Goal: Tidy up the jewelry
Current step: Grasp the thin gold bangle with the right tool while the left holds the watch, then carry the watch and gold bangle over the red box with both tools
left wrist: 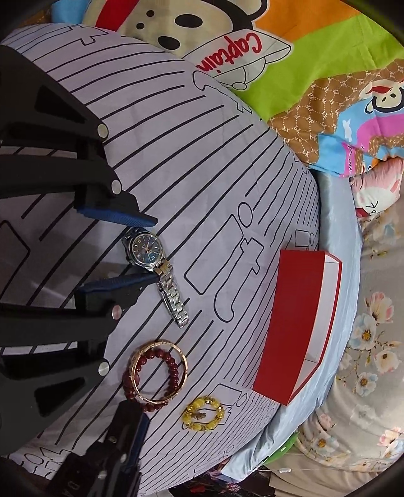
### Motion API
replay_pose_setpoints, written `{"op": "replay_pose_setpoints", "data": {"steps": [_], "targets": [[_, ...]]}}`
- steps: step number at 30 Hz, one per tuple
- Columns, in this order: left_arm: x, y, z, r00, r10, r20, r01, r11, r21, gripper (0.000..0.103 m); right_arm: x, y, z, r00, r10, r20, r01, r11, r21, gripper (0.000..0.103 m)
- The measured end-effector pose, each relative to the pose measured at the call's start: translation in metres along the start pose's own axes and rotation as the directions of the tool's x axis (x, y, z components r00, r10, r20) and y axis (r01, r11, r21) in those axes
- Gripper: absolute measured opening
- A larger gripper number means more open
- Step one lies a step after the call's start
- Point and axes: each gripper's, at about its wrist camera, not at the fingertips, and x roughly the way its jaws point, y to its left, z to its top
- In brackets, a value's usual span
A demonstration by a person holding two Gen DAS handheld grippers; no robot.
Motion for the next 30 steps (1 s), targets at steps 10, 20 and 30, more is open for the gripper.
{"op": "replay_pose_setpoints", "data": {"steps": [10, 20, 30], "targets": [[0.001, 0.001, 0.0, 1.0, -0.007, -0.001, 0.007, 1.0, -0.005, 0.03, 0.018, -0.003, 0.013, 1.0, -0.011, -0.006, 0.011, 1.0, 0.024, 0.023], [0.002, 0.001, 0.0, 1.0, -0.011, -0.002, 0.011, 1.0, -0.006, 0.03, 0.024, -0.002, 0.02, 1.0, -0.018, -0.003, 0.018, 1.0, 0.022, 0.005], [0.0, 0.001, 0.004, 0.999, -0.034, -0.022, 0.034, 0.999, -0.023, 0.029, -0.005, -0.006, 0.023, 0.998, -0.012, 0.061, 0.01, 1.0, 0.027, 0.005]]}}
